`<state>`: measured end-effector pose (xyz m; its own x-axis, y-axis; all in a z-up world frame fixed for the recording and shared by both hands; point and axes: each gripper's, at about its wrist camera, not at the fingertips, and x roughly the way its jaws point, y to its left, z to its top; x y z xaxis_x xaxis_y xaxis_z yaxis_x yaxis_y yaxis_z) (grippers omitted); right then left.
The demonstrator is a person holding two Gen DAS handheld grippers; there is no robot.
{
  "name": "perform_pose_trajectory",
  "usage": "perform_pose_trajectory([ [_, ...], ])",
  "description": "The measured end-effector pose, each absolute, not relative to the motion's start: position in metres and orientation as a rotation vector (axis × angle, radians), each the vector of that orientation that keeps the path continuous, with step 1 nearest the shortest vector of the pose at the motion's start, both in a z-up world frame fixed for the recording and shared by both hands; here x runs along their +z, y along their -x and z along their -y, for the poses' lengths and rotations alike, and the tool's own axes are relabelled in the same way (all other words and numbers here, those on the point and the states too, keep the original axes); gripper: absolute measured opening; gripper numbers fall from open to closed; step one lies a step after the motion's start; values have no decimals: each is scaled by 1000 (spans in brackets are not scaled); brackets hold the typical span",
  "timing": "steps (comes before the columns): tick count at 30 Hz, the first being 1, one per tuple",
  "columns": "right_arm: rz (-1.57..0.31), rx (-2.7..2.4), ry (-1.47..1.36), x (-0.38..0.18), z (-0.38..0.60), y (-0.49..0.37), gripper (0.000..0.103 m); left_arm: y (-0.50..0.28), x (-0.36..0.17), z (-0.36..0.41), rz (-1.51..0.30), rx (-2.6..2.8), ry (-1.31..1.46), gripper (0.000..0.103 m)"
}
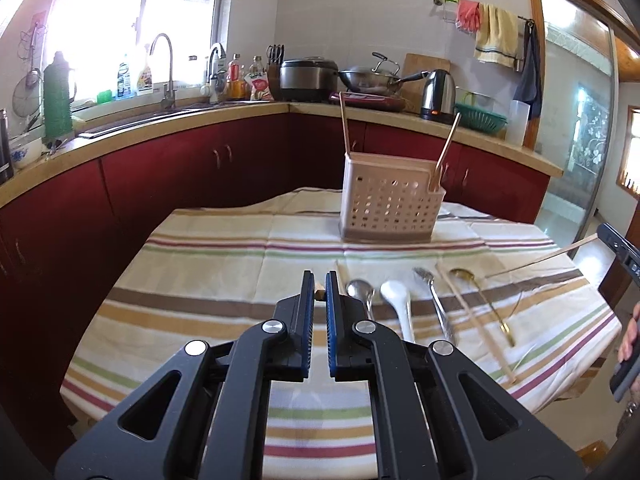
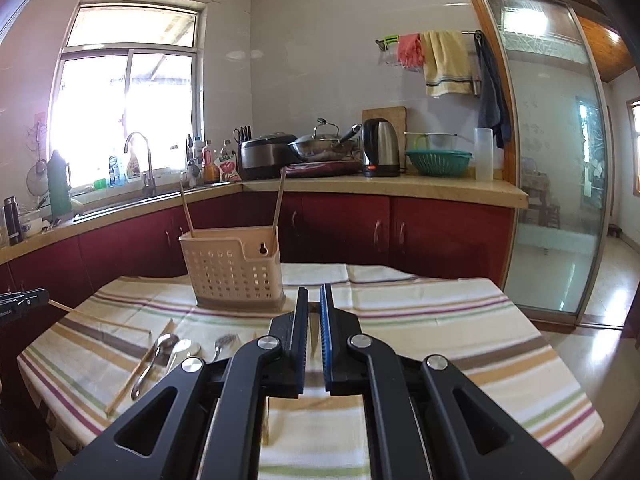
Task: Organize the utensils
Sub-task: 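Lift the left tool's chopstick toward the caddy while the right tool carries its chopstick there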
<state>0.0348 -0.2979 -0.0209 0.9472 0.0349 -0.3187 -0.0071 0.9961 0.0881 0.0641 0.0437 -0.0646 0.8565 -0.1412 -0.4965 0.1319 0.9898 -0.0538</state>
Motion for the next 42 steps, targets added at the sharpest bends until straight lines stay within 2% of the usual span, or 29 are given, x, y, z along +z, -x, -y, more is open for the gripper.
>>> perform_pose_trajectory([
  [21,-333,62,-74,11,301,-119,7,-151,-19,-41,-503,-236,4,6],
  [42,-335,121,-78,38,293,-142,7,-174,6,-31,-480,-296,-26,6],
])
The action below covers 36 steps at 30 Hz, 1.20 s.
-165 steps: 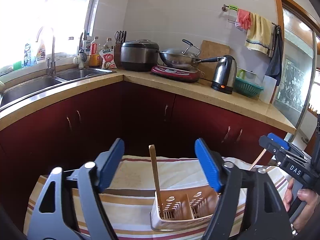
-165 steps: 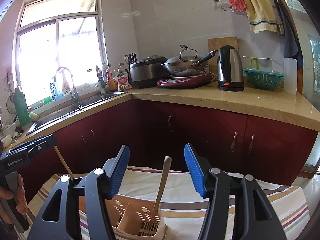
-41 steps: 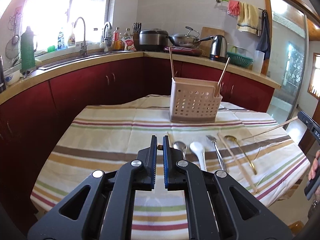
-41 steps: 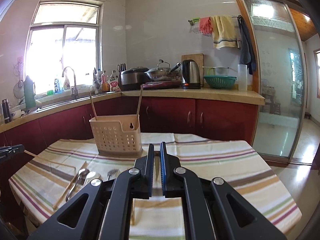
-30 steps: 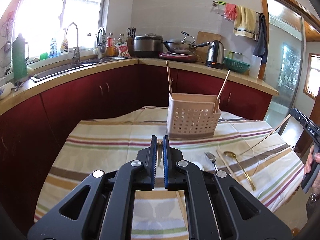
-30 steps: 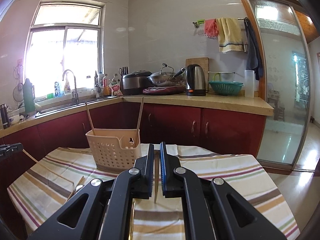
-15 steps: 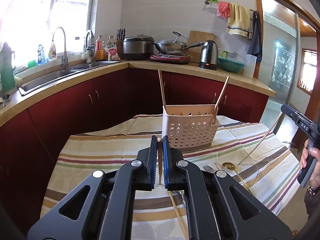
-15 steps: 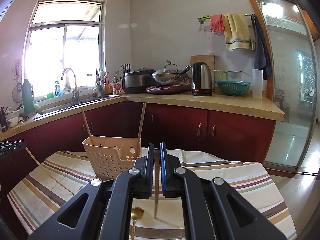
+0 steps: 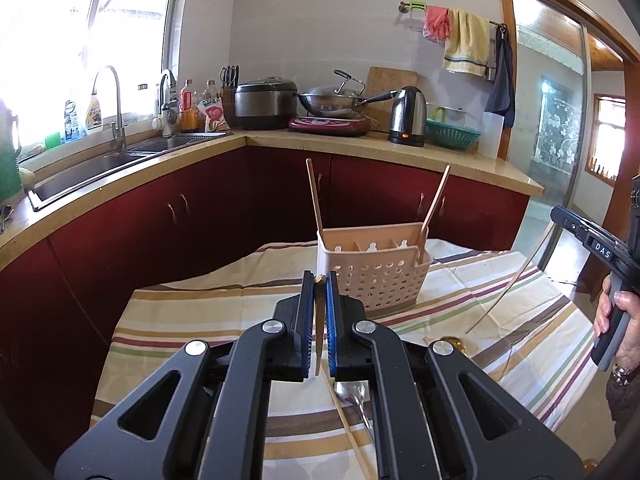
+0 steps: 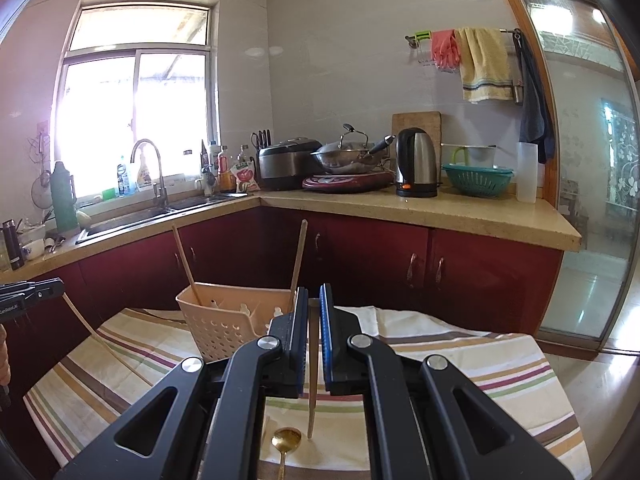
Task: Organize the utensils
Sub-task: 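Lift the left tool's chopstick toward the caddy while the right tool carries its chopstick there, then lower the left tool's chopstick into the caddy while the right tool lowers its chopstick in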
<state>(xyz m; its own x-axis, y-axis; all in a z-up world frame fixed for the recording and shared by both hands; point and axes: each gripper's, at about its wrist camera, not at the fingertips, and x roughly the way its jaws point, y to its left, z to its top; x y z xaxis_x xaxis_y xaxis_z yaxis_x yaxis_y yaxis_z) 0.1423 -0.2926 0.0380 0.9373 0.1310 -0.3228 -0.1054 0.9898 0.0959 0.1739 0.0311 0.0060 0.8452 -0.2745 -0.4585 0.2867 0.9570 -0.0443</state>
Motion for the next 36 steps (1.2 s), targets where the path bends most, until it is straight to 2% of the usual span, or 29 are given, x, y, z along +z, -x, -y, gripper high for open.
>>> perform_pose_trajectory([
  [20,-207,236,-56,125,268,-193,7,-215,114,11,-329,-401,-118,6],
  [29,-253,258,-43,122,252,-242,7,-265,119,35,-348,-428,-118,6],
  [36,-354,263,-61,88,250,-275,7,-311,87,42,-437,-424,-102,6],
])
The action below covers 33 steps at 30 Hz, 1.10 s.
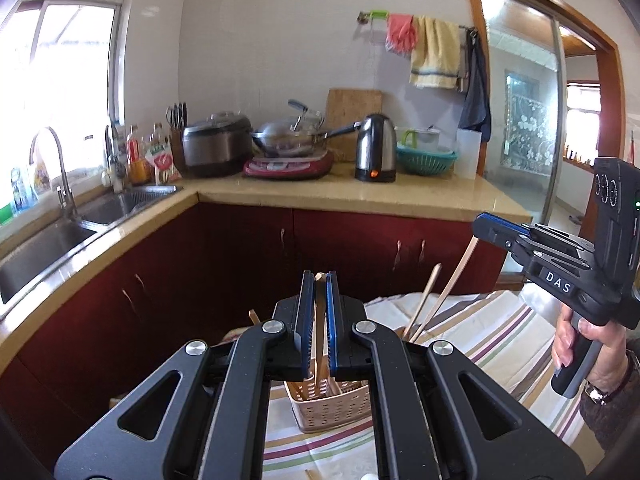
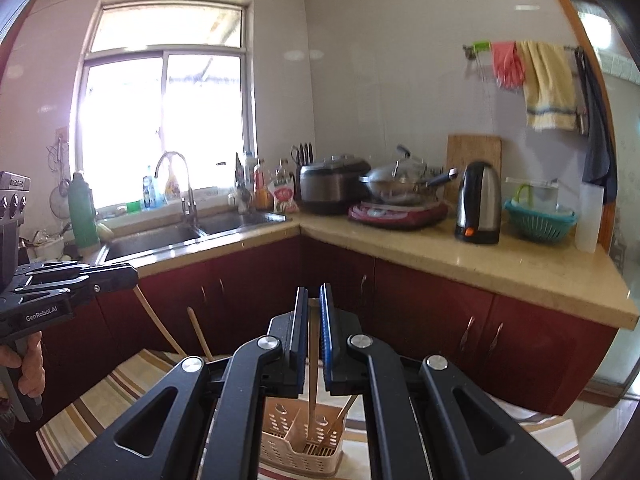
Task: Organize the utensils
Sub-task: 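Lower the left tool's chopstick into the caddy while the right tool lowers its chopstick in, then open the left tool to release its chopstick while the right tool opens too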
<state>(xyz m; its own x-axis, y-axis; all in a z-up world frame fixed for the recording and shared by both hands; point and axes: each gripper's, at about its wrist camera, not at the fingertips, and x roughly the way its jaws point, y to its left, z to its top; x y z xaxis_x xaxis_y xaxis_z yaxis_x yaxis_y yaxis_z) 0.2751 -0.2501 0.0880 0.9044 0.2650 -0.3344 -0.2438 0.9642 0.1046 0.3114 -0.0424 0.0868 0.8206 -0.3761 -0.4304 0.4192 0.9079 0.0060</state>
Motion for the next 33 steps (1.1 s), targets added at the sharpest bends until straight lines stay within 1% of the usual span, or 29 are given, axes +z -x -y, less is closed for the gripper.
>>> perform_pose_trajectory([
  [9,-475,261,-90,48,253,-308,7,-349,42,33,-539,-400,-68,6],
  [18,-490,253,-83,37,250,-323,7,-369,25,29,-573,-395,-49,7],
  [20,-487,255,-79,37,249,-324,7,-371,23,29,-572,-389,-44,14],
  [22,-483,249,-77,37,250,-325,7,-373,21,28,-572,-383,-39,26],
  [23,-479,252,-81,37,251,-325,8,-373,20,28,-572,-381,-39,30],
  [25,-472,250,-85,37,252,-325,12,-373,19,28,-567,-375,-38,43],
  [27,-465,247,-87,38,253,-326,23,-373,18,29,-560,-371,-35,51],
  [30,-453,242,-87,40,253,-324,32,-373,18,29,-558,-368,-32,57],
  [31,-448,242,-87,41,253,-323,32,-373,18,29,-557,-369,-30,61],
  [33,-439,236,-83,42,253,-319,37,-372,19,28,-551,-363,-30,63],
])
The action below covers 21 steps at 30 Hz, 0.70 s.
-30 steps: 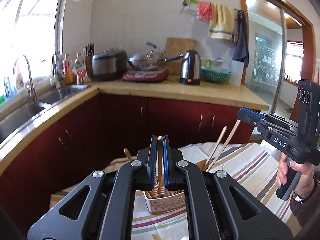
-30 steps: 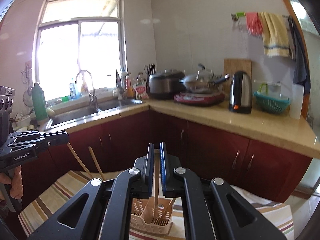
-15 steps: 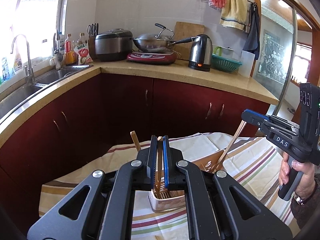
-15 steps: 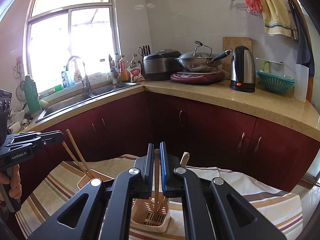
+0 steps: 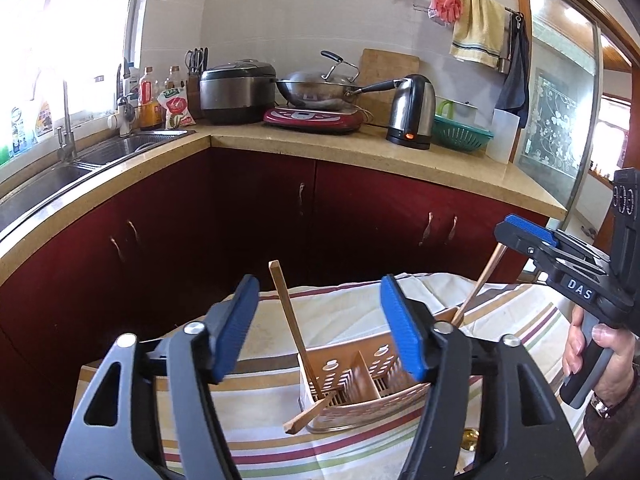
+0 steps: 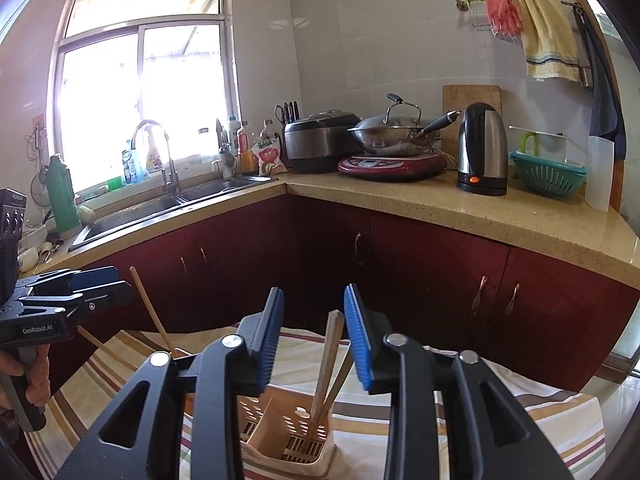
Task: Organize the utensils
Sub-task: 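Open the left tool to release its chopstick while the right tool opens too, then move both open tools back down toward the last chopsticks on the cloth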
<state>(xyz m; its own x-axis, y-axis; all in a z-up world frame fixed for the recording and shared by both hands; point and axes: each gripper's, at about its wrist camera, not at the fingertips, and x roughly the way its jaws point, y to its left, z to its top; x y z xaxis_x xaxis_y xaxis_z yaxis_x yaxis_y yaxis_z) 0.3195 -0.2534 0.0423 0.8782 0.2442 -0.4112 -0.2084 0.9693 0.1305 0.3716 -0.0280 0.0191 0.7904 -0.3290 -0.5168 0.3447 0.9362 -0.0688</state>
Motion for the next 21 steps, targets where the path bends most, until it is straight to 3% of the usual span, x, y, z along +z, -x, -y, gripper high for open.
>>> perform_pose_trajectory([
  [3,-417,231,-82,47,255,-311,42,-368,21,27,-544,-365,-24,65],
  [21,-382,173,-66,44,263,-231,43,-277,38,6,-406,-288,-5,76],
])
